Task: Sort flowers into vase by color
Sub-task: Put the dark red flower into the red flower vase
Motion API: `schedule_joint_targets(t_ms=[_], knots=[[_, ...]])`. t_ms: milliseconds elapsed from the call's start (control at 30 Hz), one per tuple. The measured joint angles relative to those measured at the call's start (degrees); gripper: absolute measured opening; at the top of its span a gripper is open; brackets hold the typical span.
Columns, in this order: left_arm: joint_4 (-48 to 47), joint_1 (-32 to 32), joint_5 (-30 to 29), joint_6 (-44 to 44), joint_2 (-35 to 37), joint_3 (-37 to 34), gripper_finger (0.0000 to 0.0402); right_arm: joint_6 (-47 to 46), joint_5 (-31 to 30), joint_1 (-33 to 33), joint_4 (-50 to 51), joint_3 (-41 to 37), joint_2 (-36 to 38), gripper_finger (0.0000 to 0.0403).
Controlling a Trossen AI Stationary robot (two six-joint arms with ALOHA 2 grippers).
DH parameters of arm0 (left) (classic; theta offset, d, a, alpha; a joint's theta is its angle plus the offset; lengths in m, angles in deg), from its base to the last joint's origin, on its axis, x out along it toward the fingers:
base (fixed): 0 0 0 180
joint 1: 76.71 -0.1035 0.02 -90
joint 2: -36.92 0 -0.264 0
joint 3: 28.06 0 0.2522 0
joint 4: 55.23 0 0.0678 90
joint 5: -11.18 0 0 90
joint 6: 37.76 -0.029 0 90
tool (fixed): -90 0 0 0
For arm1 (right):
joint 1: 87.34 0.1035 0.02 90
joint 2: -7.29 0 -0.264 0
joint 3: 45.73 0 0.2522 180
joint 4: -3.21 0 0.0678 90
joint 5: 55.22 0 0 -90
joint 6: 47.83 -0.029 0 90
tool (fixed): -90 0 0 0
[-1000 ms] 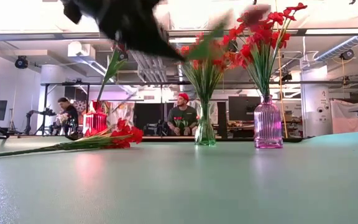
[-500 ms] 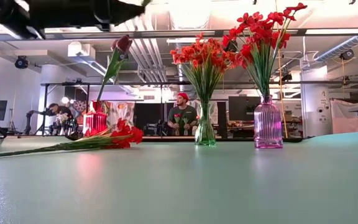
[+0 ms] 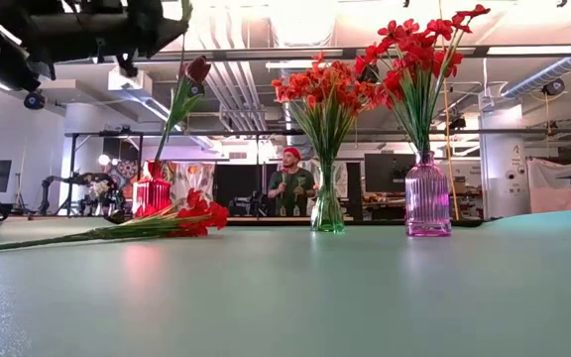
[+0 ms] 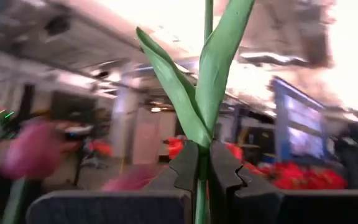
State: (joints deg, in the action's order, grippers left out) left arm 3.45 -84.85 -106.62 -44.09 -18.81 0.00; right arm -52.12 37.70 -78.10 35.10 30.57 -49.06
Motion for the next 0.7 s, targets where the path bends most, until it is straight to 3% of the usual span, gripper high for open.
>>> schedule_joint_targets(t_ms=[200,400,700], knots=[[2.7,0.09,-4.65,4.37,1.58,-0.02,0.0,-0.09,0.0,0.0,0.02,0.0,0.0,0.0194],[3.08,0.04,-17.35,1.97,3.71,-0.02,0.0,0.36,0.0,0.02,0.02,0.0,0.0,0.0194],[3.56,-0.05,-19.81,-4.1,4.26,-0.02,0.0,0.48,0.0,0.0,0.02,0.0,0.0,0.0194]])
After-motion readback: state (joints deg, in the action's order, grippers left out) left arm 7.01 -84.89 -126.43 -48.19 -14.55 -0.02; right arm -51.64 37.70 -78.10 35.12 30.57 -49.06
